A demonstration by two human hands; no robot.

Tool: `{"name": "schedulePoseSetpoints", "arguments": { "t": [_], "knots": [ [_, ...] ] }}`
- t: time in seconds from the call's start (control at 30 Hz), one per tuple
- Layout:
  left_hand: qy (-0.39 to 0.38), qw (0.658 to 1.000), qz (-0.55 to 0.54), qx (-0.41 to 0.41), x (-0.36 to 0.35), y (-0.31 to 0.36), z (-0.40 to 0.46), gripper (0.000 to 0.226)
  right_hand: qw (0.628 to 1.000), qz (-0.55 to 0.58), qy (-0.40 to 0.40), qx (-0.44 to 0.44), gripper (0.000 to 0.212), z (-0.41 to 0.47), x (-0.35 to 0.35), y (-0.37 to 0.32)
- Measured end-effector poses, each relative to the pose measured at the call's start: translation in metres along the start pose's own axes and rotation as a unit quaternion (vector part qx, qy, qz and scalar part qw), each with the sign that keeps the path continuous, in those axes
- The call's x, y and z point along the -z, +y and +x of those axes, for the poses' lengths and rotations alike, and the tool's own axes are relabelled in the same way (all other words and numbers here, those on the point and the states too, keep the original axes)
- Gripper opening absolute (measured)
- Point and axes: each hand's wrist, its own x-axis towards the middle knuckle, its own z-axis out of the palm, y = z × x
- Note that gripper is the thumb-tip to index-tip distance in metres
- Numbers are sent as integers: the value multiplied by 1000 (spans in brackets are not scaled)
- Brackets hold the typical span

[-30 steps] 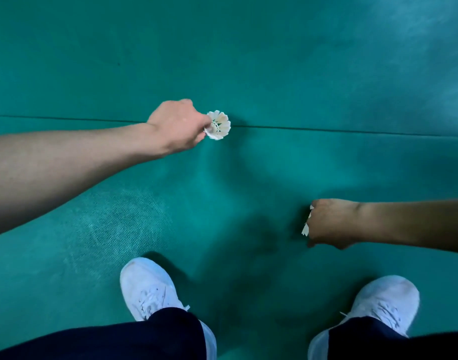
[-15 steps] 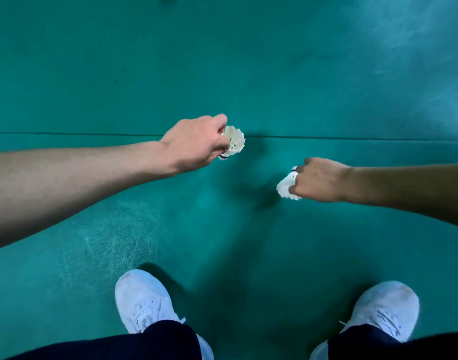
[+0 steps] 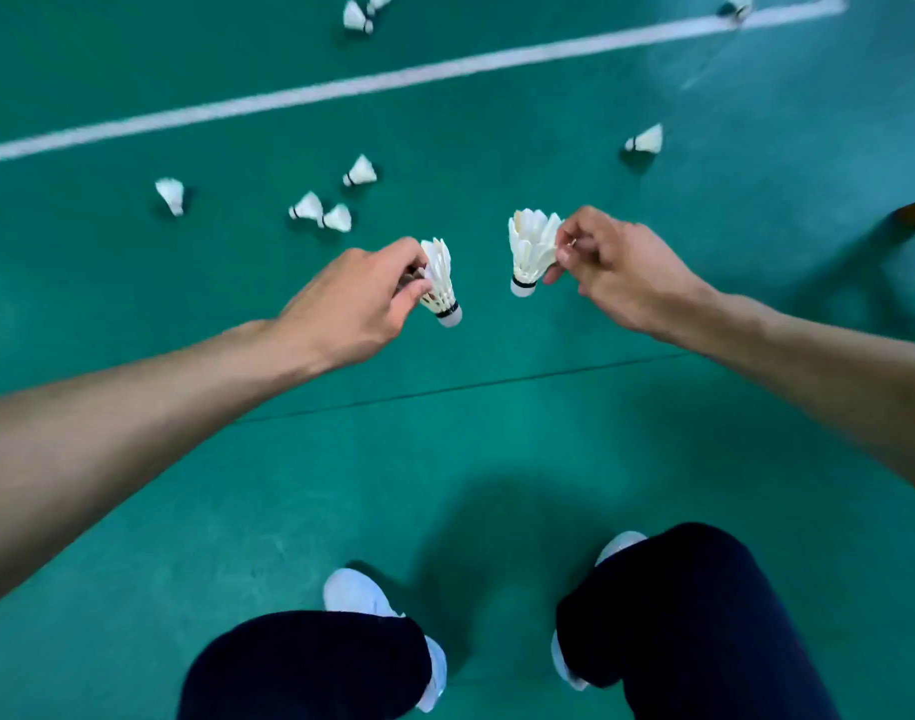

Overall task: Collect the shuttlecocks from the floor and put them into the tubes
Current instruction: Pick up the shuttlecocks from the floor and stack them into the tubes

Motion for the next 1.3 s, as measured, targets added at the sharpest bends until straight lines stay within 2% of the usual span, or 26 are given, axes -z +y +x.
{"name": "schedulePoseSetpoints", "arguments": {
  "t": [0.07, 0.17, 0.27, 0.33, 0.43, 0.57, 0.7, 0.83, 0.97, 1.07, 1.17, 1.3],
  "knots": [
    [18, 1000, -16, 3, 81, 58, 3, 5, 996, 78, 34, -9, 6, -28, 81, -45],
    [25, 998, -53, 9, 227, 173, 13, 14, 981, 160, 113, -1, 27, -82, 230, -117],
    [40, 995, -86, -20, 333, 287, 22, 24, 957, 224, 184, -2, 22, -132, 346, -160],
    [36, 994, -80, -59, 379, 364, 29, 17, 936, 269, 227, -9, 19, -166, 409, -168],
    [37, 987, -17, -153, 418, 469, 51, 10, 920, 258, 296, 19, 15, -209, 479, -162],
    [64, 960, 76, -261, 422, 592, 81, 3, 883, 214, 416, 31, 16, -269, 547, -129],
    [79, 926, 100, -356, 409, 705, 109, 5, 827, 210, 521, -6, 17, -336, 604, -81],
    [88, 879, 71, -463, 387, 793, 140, 4, 763, 209, 608, -68, 16, -393, 645, -32],
    [73, 857, 25, -509, 354, 867, 186, 1, 711, 230, 658, -86, 24, -430, 681, 10],
    [58, 843, 15, -534, 326, 923, 226, 3, 699, 223, 672, -98, 31, -437, 716, 46],
    [55, 821, 13, -568, 308, 981, 281, 5, 689, 155, 698, -115, 24, -430, 768, 92],
    [42, 816, 7, -577, 292, 1050, 359, 7, 682, 140, 707, -123, 32, -417, 846, 147]
  ]
}}
